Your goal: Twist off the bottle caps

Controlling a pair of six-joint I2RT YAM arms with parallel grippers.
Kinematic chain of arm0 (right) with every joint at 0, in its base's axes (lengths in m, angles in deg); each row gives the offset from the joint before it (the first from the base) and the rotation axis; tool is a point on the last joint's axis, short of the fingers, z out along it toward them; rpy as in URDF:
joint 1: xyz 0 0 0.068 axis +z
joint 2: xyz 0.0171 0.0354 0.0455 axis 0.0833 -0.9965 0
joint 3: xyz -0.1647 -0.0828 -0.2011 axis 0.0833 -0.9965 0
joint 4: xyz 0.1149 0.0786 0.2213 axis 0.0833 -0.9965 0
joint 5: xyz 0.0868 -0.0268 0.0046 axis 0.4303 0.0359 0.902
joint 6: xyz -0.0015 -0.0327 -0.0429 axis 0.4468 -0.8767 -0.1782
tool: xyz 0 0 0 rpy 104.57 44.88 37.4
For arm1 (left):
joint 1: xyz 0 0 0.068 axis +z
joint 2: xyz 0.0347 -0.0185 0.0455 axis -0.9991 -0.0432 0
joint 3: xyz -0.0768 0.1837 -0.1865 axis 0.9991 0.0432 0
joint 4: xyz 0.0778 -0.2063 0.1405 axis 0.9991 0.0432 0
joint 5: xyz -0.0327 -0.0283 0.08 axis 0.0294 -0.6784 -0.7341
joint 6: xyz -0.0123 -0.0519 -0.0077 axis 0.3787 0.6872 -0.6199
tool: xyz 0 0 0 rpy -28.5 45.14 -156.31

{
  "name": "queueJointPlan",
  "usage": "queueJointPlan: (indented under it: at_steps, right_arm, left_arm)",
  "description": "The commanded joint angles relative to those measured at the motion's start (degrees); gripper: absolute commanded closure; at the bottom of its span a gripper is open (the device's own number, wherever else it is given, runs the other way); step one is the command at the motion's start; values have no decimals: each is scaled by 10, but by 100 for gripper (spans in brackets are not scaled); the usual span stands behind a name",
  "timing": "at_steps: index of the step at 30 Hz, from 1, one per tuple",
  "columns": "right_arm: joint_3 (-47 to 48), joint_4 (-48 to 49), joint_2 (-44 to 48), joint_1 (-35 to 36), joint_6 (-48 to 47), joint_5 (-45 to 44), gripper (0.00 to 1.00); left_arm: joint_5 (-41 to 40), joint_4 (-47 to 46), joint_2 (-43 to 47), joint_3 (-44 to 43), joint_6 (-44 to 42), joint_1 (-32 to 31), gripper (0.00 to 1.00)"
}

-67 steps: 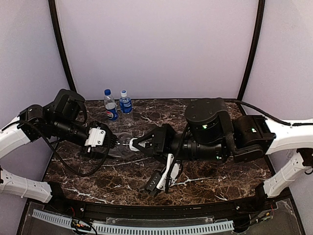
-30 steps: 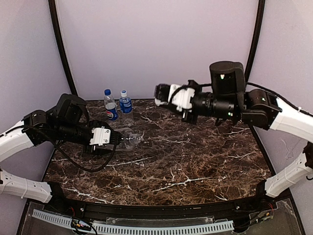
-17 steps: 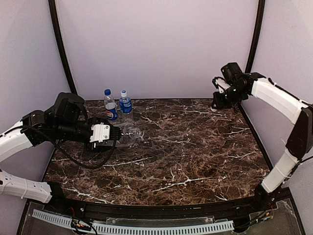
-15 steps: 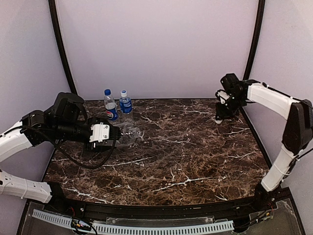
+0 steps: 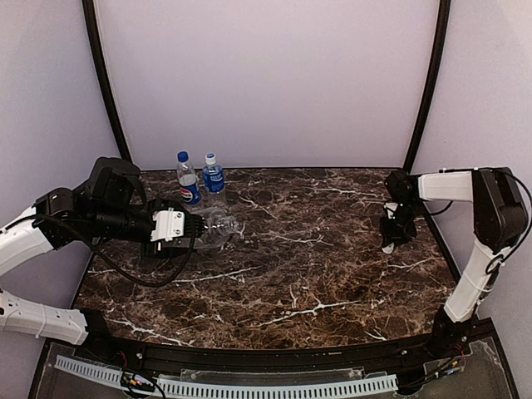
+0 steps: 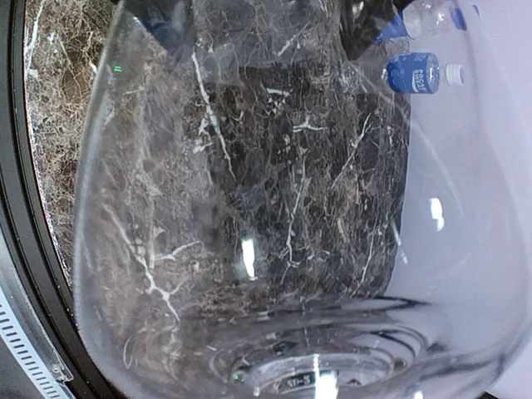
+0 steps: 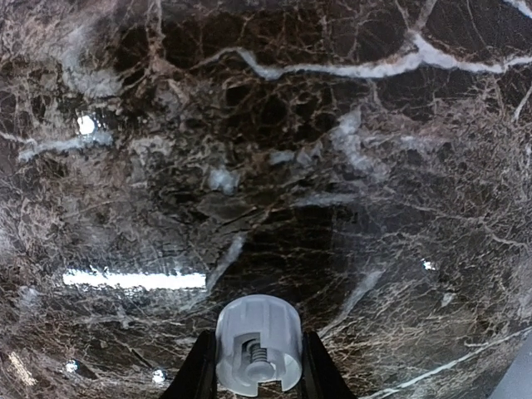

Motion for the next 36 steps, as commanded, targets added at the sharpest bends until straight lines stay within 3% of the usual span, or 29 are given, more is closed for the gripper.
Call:
queueJointPlan:
  at_steps: [1,4,5,7,8,9,11,12,13,20,23,27,30,31,33,36]
  right_arm:
    - [-25,50,-10,-3,20,-25,100]
    - [-34,54,-7,-3,25,-36,100]
    - [-36,54,-6,-2,26,-38,96]
    - [-36,50,-4,-3,28,-39,62]
    - [-35,45,-3,-3,30,-39,50]
    - [-30,40,0,-2,33,-40,38]
    - [-17,22,8,-3,34,-40,31]
    - [-9,14,15,-2,33,-35,9]
    - [2,3,23,-2,31,-33,2]
    - [152,-99,72,42,0,-47,1]
    - [209,-68,97,78,-51,103,2]
    - [144,153,204,184,-134,357,4]
    - [-16,462,318,255,-155,468,5]
    - [-69,634,347,275,-146,494,5]
    - [-133,784,370,316,-141,503,3]
    - [-119,833,349,376,-136,498,6]
  left_arm:
    - [6,-2,12,5,9,3,79]
    - [6,0,11,2,9,3,79]
    - [6,0,11,1,9,3,79]
    - [7,0,10,1,9,3,79]
    - [8,0,9,0,9,3,79]
    - [9,-1,9,-1,9,3,79]
    - [10,-1,8,-3,9,3,79]
    - [10,-1,7,-3,10,3,79]
    - [11,-1,7,-3,9,3,79]
    - [13,-1,8,-5,9,3,79]
    - [14,-6,7,-6,11,3,79]
    - [11,-11,6,-7,21,3,79]
    - [12,-17,7,-8,33,3,79]
    - [17,-18,7,-9,35,4,79]
    - [25,-22,5,-13,41,4,79]
    - [42,-24,-1,-23,47,3,79]
